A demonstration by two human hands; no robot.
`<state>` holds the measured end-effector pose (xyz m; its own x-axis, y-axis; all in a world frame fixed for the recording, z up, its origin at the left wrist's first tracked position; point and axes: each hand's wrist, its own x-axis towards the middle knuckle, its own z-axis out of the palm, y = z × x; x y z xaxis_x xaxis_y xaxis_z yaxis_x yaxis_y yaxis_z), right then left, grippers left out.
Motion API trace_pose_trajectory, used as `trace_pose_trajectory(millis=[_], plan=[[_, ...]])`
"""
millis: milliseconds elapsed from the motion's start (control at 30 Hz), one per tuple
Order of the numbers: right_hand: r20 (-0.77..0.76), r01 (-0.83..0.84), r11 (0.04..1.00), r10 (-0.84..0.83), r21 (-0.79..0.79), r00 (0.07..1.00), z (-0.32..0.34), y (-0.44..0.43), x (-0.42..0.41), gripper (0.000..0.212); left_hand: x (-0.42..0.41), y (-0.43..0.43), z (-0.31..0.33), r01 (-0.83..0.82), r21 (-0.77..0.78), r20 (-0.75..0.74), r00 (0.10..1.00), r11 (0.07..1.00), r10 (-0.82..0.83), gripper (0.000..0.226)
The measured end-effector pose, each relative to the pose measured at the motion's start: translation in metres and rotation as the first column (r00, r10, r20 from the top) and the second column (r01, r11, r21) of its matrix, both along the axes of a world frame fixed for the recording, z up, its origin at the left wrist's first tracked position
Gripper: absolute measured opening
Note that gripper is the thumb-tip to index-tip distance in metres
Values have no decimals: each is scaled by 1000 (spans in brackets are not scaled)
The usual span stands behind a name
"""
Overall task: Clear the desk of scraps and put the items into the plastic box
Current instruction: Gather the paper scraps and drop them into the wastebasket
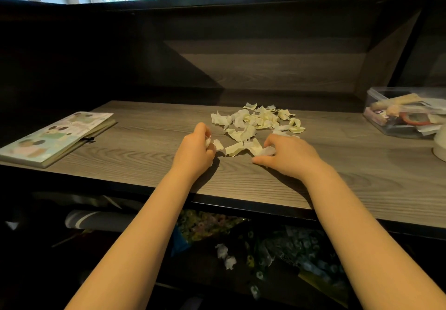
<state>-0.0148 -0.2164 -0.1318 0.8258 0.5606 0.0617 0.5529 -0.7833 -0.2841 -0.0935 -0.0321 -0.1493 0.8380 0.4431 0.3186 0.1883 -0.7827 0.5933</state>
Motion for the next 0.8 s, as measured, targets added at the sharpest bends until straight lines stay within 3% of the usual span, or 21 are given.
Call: trace_pose_trajectory(millis=[100, 233, 467, 633, 800], plan=[[41, -12, 1000, 12, -3, 999, -2, 2, 1, 31, 1, 2, -1, 12, 0, -11, 1000, 1000, -12, 22], [60, -41, 999, 41, -5, 997, -4, 4, 3, 25, 4, 2, -1, 4, 17, 1, 1000, 1000, -4, 17], [-1, -117, 935, 125, 335, 992, 3, 7, -5, 34, 4, 3, -4, -50, 79, 27, 998, 996, 48, 24], [-1, -91, 867, 105, 489, 994, 7, 14, -9, 37, 6, 2, 4, -72, -19, 98, 992, 997, 74, 19], [88, -162, 852, 136, 498, 987, 25, 23, -21, 41, -8, -1, 19, -44, -177, 188, 979, 983, 77, 17]])
